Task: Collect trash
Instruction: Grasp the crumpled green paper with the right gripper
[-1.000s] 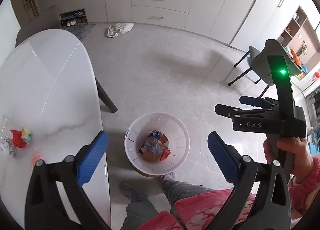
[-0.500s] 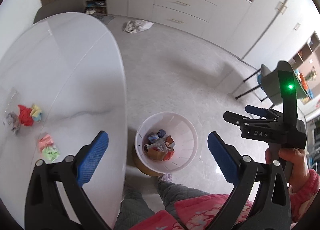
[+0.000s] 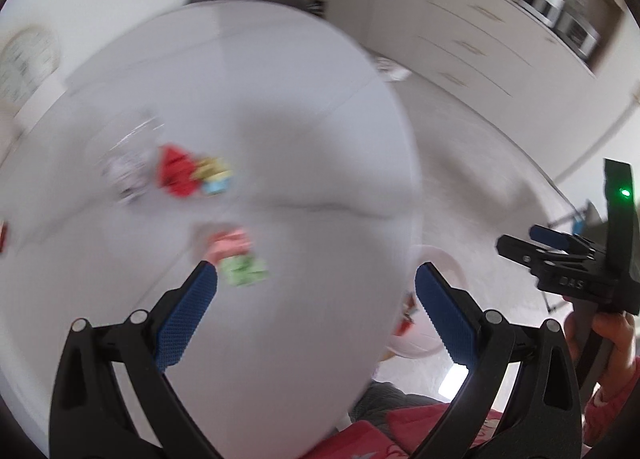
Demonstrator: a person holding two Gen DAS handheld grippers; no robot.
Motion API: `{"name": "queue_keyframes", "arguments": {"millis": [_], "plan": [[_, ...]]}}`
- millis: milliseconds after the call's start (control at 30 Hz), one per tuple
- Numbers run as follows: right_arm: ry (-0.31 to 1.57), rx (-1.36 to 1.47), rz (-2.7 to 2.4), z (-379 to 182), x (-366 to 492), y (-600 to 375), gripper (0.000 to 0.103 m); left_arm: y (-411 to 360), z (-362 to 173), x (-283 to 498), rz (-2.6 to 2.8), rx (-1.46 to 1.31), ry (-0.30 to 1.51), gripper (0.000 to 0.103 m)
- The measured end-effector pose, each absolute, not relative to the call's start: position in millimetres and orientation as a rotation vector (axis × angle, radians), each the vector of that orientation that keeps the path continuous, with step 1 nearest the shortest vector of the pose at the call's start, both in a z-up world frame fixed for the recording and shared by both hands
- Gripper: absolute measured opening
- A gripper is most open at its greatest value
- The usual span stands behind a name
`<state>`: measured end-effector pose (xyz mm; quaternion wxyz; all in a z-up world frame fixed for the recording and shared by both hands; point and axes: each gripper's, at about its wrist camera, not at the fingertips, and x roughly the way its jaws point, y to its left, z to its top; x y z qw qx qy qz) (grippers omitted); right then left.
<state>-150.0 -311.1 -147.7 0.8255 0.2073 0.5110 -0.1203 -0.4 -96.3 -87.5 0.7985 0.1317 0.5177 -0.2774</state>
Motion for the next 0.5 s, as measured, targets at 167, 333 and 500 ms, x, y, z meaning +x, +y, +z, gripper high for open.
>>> {"name": "queue_keyframes", "arguments": {"millis": [167, 333, 500], "plan": [[1.115, 0.352, -0.143, -149.3, -106.6, -267.8, 0.098, -43.5, -91.8, 26.8, -0.451, 0.214, 1.137, 0.095], [1.132, 0.229, -0.012, -151.8, -66.7, -211.5, 0.098, -2.2, -95.6, 48.5, -0.355, 0.152, 1.164, 0.095], [1.142, 0.157, 0.088, -159.8, -38.6, -168.8, 0.098, 29.1, -105.9, 66.2, -0.299, 0.107, 1.183, 0.095]]}}
